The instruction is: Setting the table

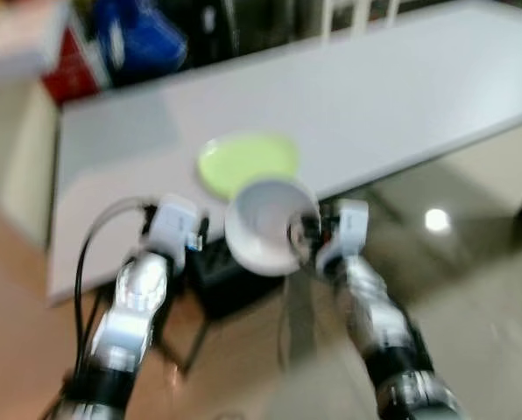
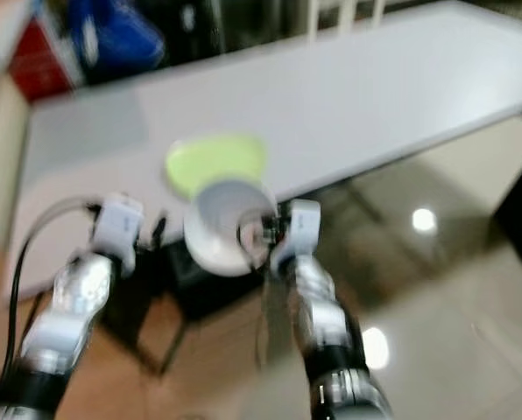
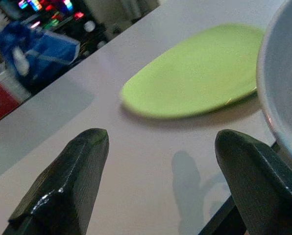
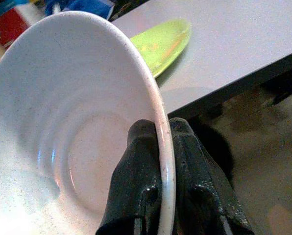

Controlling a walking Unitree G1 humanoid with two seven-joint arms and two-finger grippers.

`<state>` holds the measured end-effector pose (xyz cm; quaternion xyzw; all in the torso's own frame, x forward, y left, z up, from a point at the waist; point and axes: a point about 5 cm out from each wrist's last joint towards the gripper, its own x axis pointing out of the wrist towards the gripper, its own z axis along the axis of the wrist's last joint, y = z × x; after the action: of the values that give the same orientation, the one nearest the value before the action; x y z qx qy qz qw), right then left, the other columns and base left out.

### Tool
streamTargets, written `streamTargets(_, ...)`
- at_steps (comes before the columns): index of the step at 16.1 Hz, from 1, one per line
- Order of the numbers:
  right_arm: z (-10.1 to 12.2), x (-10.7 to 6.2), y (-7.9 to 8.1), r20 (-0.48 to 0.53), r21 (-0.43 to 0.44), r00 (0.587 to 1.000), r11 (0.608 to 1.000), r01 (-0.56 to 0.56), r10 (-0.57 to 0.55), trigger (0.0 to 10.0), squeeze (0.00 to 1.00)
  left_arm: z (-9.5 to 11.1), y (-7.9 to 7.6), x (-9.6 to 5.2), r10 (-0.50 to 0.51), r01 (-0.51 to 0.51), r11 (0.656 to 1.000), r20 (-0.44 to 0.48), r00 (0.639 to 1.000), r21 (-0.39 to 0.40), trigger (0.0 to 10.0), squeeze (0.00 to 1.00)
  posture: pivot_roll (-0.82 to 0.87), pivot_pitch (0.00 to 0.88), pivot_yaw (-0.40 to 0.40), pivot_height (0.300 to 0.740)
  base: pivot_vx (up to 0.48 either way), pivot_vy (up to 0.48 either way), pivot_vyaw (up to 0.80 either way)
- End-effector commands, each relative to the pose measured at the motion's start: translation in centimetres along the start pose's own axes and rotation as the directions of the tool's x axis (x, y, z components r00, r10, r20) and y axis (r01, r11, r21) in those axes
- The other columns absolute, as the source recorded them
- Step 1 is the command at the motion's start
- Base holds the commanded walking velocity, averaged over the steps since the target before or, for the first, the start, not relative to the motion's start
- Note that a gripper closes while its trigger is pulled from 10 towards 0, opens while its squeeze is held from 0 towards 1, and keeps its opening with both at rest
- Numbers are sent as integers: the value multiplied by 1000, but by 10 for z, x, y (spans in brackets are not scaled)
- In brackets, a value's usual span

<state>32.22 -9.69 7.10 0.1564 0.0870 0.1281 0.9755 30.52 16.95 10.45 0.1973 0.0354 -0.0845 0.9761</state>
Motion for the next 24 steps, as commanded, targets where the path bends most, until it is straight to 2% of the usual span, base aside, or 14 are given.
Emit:
streamTargets(1,13,0,-6,52,-13,999,1000,17,-17,0,0,4,-1,2,6,-6,1000,10,1000,5,10000,0,131,0,105,740,435,0,0)
streamTargets(11,14,0,-3,52,-60,999,998,-1,4,0,0,3,1,2,27,-26,999,9,1000,-23,10000,0,128,0,100,740,400,-239,0)
streamTargets(13,14,-1,-1,53,-92,998,996,-16,21,0,0,6,2,1,50,-48,997,36,998,-63,10000,0,126,0,101,740,199,-131,0)
streamTargets(15,14,-3,2,57,-133,997,990,-47,55,0,0,6,1,2,40,-38,998,38,998,-54,10000,0,124,0,102,740,0,0,0)
streamTargets(16,15,-3,4,56,-162,996,985,-61,71,3451,0,7,1,2,38,-35,998,42,998,-56,10000,0,125,0,102,740,0,0,0)
streamTargets(17,18,-4,10,64,-215,991,972,-100,116,10000,0,7,0,2,33,-31,998,44,998,-57,10000,0,125,0,100,740,0,0,0)
streamTargets(18,29,-7,13,90,-230,981,962,-148,173,10000,0,8,-1,2,35,-32,998,49,998,-62,10000,0,124,0,98,740,0,0,0)
streamTargets(19,30,-8,14,91,-232,978,959,-164,189,10000,0,7,-1,2,35,-32,998,49,998,-63,10000,0,124,0,98,740,0,0,0)
streamTargets(20,40,-15,26,64,-287,933,902,-324,355,10000,0,8,-1,2,35,-31,997,53,998,-68,10000,0,123,0,96,740,0,0,0)
streamTargets(23,64,-22,40,59,-301,861,832,-466,504,10000,0,7,-2,3,31,-27,997,56,998,-68,10000,0,118,0,96,740,0,0,0)
streamTargets(24,78,-18,39,107,-270,867,854,-445,486,10000,0,8,-3,4,30,-27,997,58,998,-66,10000,0,119,0,93,740,0,0,0)
